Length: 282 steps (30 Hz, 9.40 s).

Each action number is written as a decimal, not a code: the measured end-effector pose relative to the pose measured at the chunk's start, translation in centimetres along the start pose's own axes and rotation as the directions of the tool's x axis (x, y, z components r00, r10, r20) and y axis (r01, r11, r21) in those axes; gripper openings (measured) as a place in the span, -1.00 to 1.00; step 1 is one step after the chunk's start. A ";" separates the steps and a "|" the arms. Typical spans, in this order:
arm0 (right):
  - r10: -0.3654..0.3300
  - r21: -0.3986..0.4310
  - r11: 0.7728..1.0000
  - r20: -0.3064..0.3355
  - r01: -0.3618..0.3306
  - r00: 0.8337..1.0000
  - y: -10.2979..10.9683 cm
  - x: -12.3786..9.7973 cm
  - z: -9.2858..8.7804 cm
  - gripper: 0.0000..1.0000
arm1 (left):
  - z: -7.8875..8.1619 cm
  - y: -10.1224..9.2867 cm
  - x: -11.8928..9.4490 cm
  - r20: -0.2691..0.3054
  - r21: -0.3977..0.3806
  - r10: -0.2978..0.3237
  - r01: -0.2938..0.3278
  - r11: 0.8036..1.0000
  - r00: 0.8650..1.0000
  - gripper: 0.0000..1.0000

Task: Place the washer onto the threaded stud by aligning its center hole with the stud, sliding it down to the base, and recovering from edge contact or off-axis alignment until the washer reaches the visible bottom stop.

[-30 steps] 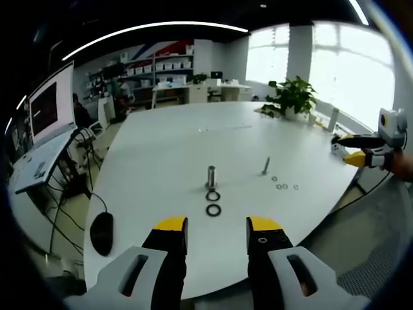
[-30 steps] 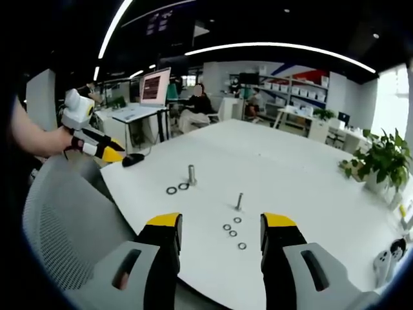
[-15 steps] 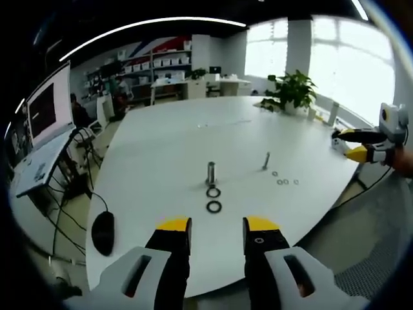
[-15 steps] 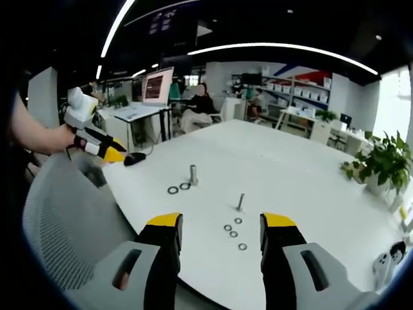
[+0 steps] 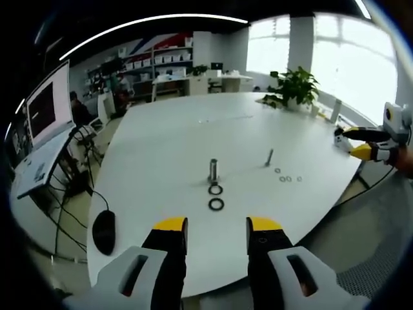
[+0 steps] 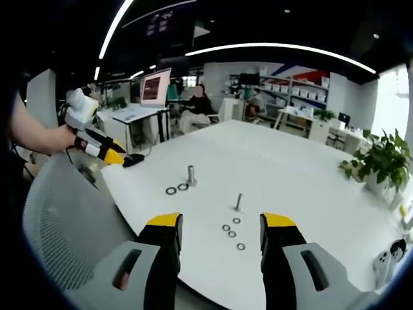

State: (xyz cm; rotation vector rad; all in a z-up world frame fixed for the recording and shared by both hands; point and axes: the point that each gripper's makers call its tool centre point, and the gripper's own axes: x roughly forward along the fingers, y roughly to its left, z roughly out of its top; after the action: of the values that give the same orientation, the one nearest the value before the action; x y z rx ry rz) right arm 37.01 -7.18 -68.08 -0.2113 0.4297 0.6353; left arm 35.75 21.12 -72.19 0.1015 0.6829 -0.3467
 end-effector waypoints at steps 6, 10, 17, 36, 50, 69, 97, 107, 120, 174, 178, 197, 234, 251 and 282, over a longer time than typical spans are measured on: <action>0.005 0.005 1.000 -0.001 -0.005 1.000 0.0 0.1 0.0 -0.01 | -0.1 -0.8 0.5 -0.025 0.017 -0.044 0.044 0.999 0.999 -0.29; 0.002 0.017 1.000 0.000 -0.002 1.000 -0.1 0.0 0.0 -0.02 | -0.9 -0.7 0.7 -0.065 -0.007 -0.057 0.057 0.998 0.996 -0.29; 0.000 0.021 1.000 -0.012 0.001 1.000 -0.2 0.1 -0.2 -0.02 | 0.3 0.2 2.6 -0.086 -0.025 -0.066 0.064 0.998 0.994 -0.29; -0.027 0.021 0.999 -0.015 0.027 1.000 -0.7 0.0 -0.3 -0.02 | -1.5 -0.1 10.1 -0.247 0.024 -0.126 0.136 0.990 0.961 -0.30; -0.032 0.022 0.999 -0.009 0.033 0.999 -0.9 -0.1 -0.2 -0.02 | -3.2 0.4 12.8 -0.321 0.037 -0.113 0.132 0.991 0.940 -0.28; -0.067 0.045 0.997 -0.009 0.068 0.998 -1.7 -0.3 -0.4 -0.02 | -3.6 0.5 16.7 -0.445 0.129 -0.105 0.180 0.975 0.890 -0.34; -0.056 0.040 0.998 -0.020 0.057 0.998 -1.5 -0.1 -0.5 -0.02 | -3.8 -0.4 17.6 -0.543 0.255 -0.099 0.276 0.927 0.834 -0.46; -0.048 0.037 0.998 -0.022 0.049 0.999 -1.2 -0.1 -0.6 -0.02 | -4.0 -1.0 17.5 -0.591 0.281 -0.094 0.314 0.907 0.801 -0.54; -0.056 0.039 0.998 -0.025 0.057 0.998 -1.4 -0.2 -0.7 -0.02 | -4.0 -1.1 17.6 -0.610 0.283 -0.106 0.341 0.896 0.785 -0.79; -0.060 0.058 0.996 -0.018 0.061 0.998 -1.7 -0.1 -0.6 0.00 | -7.7 1.0 13.5 -0.676 0.333 -0.054 0.371 0.867 0.735 -0.41; -0.055 0.053 0.997 -0.020 0.056 0.998 -1.6 -0.1 -0.6 0.00 | -7.7 1.0 13.5 -0.684 0.333 -0.042 0.363 0.870 0.729 -0.43; -0.051 0.047 0.998 -0.023 0.052 0.998 -1.4 0.0 -0.6 0.00 | -7.7 0.9 13.1 -0.660 0.340 -0.062 0.371 0.864 0.748 -0.60; -0.052 0.051 0.997 -0.019 0.053 0.998 -1.5 -0.1 -0.6 0.00 | 2.0 0.6 14.5 -0.482 0.379 -0.099 0.309 0.872 0.870 -0.62; -0.058 0.052 0.997 -0.020 0.059 0.998 -1.6 -0.2 -0.6 -0.01 | 5.9 1.0 17.4 -0.456 0.395 -0.086 0.288 0.873 0.886 -0.62; -0.081 0.057 0.995 -0.026 0.083 0.996 -2.1 -0.2 -0.8 -0.01 | 4.9 0.8 20.0 -0.537 0.450 -0.071 0.357 0.819 0.841 -0.61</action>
State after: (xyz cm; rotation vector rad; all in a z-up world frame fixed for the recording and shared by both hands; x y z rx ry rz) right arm 37.88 -9.21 -68.54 -0.1803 0.4591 0.5394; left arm 53.39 15.24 -81.10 0.6765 1.1067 -0.7546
